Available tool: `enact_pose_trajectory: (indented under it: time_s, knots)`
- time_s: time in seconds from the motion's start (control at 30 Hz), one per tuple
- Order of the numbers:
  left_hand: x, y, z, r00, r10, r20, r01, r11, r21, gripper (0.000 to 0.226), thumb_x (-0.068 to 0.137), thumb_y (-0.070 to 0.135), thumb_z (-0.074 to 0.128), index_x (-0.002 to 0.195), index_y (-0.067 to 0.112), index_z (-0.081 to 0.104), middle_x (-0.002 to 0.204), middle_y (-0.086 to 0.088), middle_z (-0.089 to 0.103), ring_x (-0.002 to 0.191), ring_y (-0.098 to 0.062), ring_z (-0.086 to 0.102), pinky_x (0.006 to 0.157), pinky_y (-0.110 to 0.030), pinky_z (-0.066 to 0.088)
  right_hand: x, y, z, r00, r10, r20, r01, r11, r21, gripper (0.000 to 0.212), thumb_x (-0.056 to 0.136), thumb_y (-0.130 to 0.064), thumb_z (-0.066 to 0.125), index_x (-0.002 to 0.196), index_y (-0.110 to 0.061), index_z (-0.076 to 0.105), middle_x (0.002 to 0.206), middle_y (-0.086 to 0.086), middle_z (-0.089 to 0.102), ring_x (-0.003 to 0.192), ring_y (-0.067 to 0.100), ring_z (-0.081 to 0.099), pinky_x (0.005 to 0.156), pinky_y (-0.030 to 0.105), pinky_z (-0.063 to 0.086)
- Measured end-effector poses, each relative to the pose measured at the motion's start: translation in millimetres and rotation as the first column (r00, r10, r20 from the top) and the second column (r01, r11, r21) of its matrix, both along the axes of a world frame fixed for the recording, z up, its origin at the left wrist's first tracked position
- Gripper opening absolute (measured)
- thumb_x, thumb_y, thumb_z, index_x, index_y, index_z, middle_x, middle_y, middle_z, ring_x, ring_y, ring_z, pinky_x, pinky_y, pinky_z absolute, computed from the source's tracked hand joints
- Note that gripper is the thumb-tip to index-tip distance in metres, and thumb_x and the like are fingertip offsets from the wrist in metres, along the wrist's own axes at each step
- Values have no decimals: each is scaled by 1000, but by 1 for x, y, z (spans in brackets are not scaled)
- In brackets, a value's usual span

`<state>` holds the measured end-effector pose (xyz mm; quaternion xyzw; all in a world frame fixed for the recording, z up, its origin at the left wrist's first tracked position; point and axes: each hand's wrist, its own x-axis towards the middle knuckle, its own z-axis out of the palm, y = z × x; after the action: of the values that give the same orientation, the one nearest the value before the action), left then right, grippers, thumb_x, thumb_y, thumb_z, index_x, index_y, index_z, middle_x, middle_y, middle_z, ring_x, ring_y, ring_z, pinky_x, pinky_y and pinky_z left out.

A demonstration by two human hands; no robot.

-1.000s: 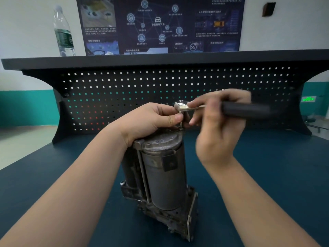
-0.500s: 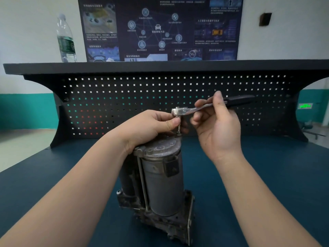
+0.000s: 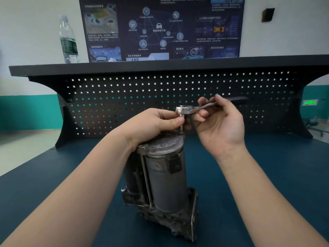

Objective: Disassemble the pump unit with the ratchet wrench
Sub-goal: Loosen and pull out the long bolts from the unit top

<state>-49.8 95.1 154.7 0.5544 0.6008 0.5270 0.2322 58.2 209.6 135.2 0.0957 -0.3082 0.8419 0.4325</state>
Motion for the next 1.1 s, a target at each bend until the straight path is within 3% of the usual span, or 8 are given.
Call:
enact_pose_trajectory:
  time_s: [0.1, 0.27, 0.47, 0.63, 0.7, 0.83, 0.9, 1.1]
  knots:
    - [-3, 2, -1, 1000, 31, -2, -31, 999, 12, 13, 87, 17, 62, 87, 18, 75, 79, 6, 75, 70, 1, 66, 63, -10, 49, -3, -11, -7, 909, -406, -91, 413, 856, 311, 16, 97, -12, 49, 82, -16, 50, 68, 8, 67, 51, 14, 56, 50, 23, 46]
    - [-5, -2, -2, 999, 0, -53, 1, 1000, 23, 22, 75, 7, 69, 65, 25, 76, 66, 7, 70, 58, -2, 63, 55, -14, 50, -4, -19, -20, 445, -537, -716, 781, -158, 604, 15, 94, -18, 58, 91, -3, 55, 75, 20, 63, 67, 32, 64, 64, 39, 52]
    - [-8, -1, -3, 995, -84, 51, 84, 996, -10, 22, 74, 28, 64, 91, 23, 78, 88, 6, 74, 76, -2, 65, 70, -14, 51, 1, -5, -6, 940, -313, -139, 342, 870, 356, 15, 96, -13, 45, 81, -13, 49, 67, 9, 67, 48, 16, 55, 50, 23, 44]
    - [-7, 5, -3, 999, -36, 20, 37, 999, -19, 25, 79, 26, 61, 97, 12, 72, 90, -2, 76, 80, -3, 68, 69, -12, 50, -2, 4, -2, 998, -20, 51, 21, 1000, -20, 22, 98, -14, 49, 77, -10, 52, 68, 9, 68, 45, 10, 51, 44, 18, 43]
    - [-8, 5, -2, 999, -32, 14, 32, 999, -7, 17, 82, 23, 61, 90, 14, 73, 82, 3, 76, 73, 0, 68, 64, -11, 50, -4, -5, -6, 944, -329, -40, 329, 916, 231, 18, 99, -16, 51, 81, -14, 52, 70, 9, 68, 48, 13, 54, 49, 23, 46]
    - [-10, 2, -3, 996, -62, -62, 63, 998, 8, 24, 84, 13, 63, 67, 24, 77, 67, 10, 71, 63, 1, 64, 59, -12, 49, 2, -19, -13, 499, -580, -644, 760, -64, 647, 10, 92, -13, 59, 85, -6, 57, 73, 19, 61, 60, 30, 61, 57, 38, 50]
    - [-12, 0, -4, 994, -95, -47, 96, 995, 18, 30, 86, 8, 60, 68, 25, 77, 66, 10, 70, 63, 1, 63, 60, -12, 51, 2, -19, -13, 470, -561, -681, 747, -159, 646, 11, 89, -8, 59, 83, 2, 57, 73, 21, 60, 62, 31, 60, 57, 37, 47]
    - [-16, -2, -5, 994, -105, -8, 105, 994, -12, 20, 75, 30, 62, 88, 25, 78, 88, 3, 75, 79, -5, 68, 72, -15, 52, 2, 3, 2, 970, -241, -19, 242, 961, 134, 24, 96, -9, 48, 72, -11, 48, 58, 6, 63, 38, 9, 44, 39, 19, 34]
